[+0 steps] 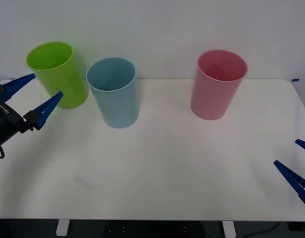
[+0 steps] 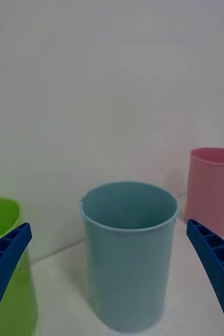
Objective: Grasp the object on the table and drop it into the matching bin: aluminum can to the light blue bin, PET bottle to the pink bin.
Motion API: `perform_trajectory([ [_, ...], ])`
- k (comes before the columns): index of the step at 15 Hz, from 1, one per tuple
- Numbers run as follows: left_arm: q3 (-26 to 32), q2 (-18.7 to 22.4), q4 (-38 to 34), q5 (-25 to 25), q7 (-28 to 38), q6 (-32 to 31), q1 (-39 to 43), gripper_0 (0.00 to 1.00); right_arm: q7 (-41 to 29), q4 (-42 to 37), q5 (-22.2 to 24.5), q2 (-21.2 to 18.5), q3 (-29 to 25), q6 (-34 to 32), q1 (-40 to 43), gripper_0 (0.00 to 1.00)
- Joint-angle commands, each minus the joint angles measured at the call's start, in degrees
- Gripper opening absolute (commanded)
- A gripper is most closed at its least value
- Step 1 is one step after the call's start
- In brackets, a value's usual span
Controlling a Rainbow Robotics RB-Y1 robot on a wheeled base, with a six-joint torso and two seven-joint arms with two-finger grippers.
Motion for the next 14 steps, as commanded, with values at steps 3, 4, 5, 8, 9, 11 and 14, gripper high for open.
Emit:
perform_trajectory([
  [3, 8.2, 1.23, -2.32, 0.55, -3.64, -5.59, 7.65, 1.0, 0.0, 0.0, 0.0, 0.0, 0.0, 0.0, 0.0, 1.0],
  [4, 9.08, 2.02, -2.67, 1.43, -3.82, -5.85, 9.32, 1.0, 0.0, 0.0, 0.0, 0.0, 0.0, 0.0, 0.0, 1.0],
  [5, 10.31, 3.07, -3.11, 1.96, -3.82, -6.11, 11.34, 1.0, 0.0, 0.0, 0.0, 0.0, 0.0, 0.0, 0.0, 1.0],
  [8, 13.57, 4.66, -3.55, 3.28, -3.38, -6.82, 15.47, 1.0, 0.0, 0.0, 0.0, 0.0, 0.0, 0.0, 0.0, 1.0],
  [9, 14.44, 4.92, -3.55, 3.89, -3.29, -6.9, 16.87, 1.0, 0.0, 0.0, 0.0, 0.0, 0.0, 0.0, 0.0, 1.0],
  [11, 16.11, 5.1, -3.55, 4.77, -2.94, -6.9, 19.51, 1.0, 0.0, 0.0, 0.0, 0.0, 0.0, 0.0, 0.0, 1.0],
  [14, 16.29, 5.01, -3.46, 6.44, -2.85, -5.76, 23.11, 1.0, 0.0, 0.0, 0.0, 0.0, 0.0, 0.0, 0.0, 1.0],
])
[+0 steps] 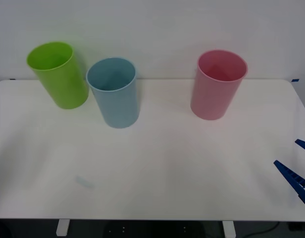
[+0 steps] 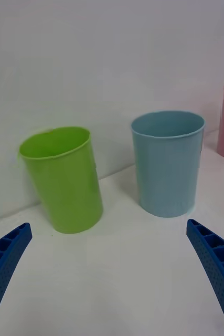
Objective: Grasp the object on the table and drop it into the matching bin: aluminum can to the light blue bin, PET bottle to the pink bin.
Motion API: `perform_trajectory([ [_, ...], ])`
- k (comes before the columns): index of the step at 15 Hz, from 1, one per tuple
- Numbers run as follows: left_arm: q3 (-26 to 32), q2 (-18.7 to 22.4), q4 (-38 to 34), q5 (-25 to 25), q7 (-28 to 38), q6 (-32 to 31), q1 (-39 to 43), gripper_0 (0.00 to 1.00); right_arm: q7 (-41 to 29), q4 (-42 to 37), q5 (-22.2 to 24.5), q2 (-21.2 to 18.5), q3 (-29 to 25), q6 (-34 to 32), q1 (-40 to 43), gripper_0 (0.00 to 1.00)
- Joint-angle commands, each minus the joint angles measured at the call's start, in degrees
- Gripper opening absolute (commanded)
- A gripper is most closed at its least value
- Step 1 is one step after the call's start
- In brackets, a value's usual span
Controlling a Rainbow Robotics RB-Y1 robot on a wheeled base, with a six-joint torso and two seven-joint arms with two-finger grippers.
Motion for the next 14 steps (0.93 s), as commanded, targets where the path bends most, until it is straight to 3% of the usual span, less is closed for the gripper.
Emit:
perform_trajectory([
  [1, 0.03, -0.07, 0.04, 1.54, 0.05, 1.18, 3.14, 1.0, 0.0, 0.0, 0.0, 0.0, 0.0, 0.0, 0.0, 1.0],
  [14, -3.31, 0.02, 0.04, 2.95, 0.05, 3.12, 6.3, 1.0, 0.0, 0.0, 0.0, 0.0, 0.0, 0.0, 0.0, 1.0],
])
